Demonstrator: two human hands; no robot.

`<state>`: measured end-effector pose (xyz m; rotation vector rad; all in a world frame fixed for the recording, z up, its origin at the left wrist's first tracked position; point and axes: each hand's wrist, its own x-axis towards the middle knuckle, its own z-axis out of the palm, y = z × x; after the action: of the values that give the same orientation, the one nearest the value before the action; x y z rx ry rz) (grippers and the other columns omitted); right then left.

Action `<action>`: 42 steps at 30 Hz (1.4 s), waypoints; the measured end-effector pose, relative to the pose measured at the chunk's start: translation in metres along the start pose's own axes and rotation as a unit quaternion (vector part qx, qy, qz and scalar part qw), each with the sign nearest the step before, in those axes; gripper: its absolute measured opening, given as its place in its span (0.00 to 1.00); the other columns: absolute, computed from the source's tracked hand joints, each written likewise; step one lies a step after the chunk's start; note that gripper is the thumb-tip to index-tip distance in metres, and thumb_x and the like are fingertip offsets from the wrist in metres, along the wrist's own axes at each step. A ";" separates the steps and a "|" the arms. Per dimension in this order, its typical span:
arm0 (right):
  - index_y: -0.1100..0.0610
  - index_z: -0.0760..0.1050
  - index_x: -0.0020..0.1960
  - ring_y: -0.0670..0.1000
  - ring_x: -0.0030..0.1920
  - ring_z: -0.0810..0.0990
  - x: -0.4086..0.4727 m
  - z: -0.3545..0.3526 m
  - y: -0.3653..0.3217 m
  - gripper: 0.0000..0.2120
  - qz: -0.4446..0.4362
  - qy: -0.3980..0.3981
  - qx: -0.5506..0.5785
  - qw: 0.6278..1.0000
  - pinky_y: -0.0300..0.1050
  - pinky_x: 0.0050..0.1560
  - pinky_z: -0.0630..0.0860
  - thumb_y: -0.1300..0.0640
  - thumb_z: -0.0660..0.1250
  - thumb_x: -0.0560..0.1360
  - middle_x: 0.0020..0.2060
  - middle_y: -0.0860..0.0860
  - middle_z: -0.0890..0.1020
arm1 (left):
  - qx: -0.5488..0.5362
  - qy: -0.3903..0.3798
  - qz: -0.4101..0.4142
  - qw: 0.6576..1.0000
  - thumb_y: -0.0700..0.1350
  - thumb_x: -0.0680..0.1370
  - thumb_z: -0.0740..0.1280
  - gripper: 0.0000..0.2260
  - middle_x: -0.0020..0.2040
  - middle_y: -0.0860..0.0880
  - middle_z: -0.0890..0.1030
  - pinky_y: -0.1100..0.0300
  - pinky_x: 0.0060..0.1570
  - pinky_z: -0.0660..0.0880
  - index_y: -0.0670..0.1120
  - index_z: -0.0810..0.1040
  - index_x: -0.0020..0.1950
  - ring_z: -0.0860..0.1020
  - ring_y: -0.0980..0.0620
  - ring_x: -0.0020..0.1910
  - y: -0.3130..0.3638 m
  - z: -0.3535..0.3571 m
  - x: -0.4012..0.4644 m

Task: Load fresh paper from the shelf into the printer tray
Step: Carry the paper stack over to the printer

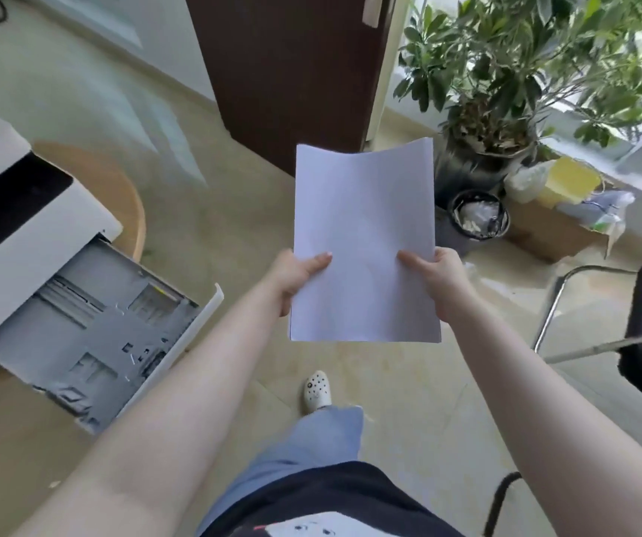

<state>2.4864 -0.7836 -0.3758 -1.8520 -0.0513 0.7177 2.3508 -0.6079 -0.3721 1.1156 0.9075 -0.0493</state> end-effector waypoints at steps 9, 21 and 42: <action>0.64 0.79 0.51 0.56 0.37 0.82 0.115 0.082 -0.087 0.11 -0.001 -0.108 -0.056 0.993 0.49 0.41 0.80 0.58 0.70 0.73 0.41 0.58 0.83 | -0.043 0.098 0.015 0.994 0.50 0.70 0.75 0.22 0.56 0.45 0.83 0.44 0.58 0.77 0.43 0.78 0.60 0.82 0.44 0.55 0.074 -0.066 0.067; 0.60 0.79 0.41 0.57 0.39 0.83 0.163 0.246 -0.149 0.07 -0.031 -0.377 -0.210 0.902 0.54 0.44 0.81 0.56 0.72 0.72 0.40 0.58 0.84 | -0.235 0.307 0.033 0.922 0.47 0.74 0.71 0.15 0.62 0.49 0.79 0.52 0.68 0.67 0.46 0.78 0.60 0.76 0.51 0.61 0.061 -0.143 0.037; 0.65 0.75 0.53 0.56 0.39 0.80 0.027 0.409 -0.005 0.12 0.138 -0.469 -0.273 0.829 0.48 0.40 0.78 0.58 0.69 0.75 0.41 0.56 0.81 | -0.355 0.355 -0.108 0.858 0.48 0.64 0.78 0.27 0.52 0.39 0.84 0.43 0.53 0.78 0.39 0.79 0.60 0.83 0.41 0.49 -0.120 -0.292 -0.073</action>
<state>2.3068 -0.4284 -0.4744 -1.8513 -0.7005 1.9314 2.0720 -0.4632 -0.4529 0.3017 1.5442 0.5149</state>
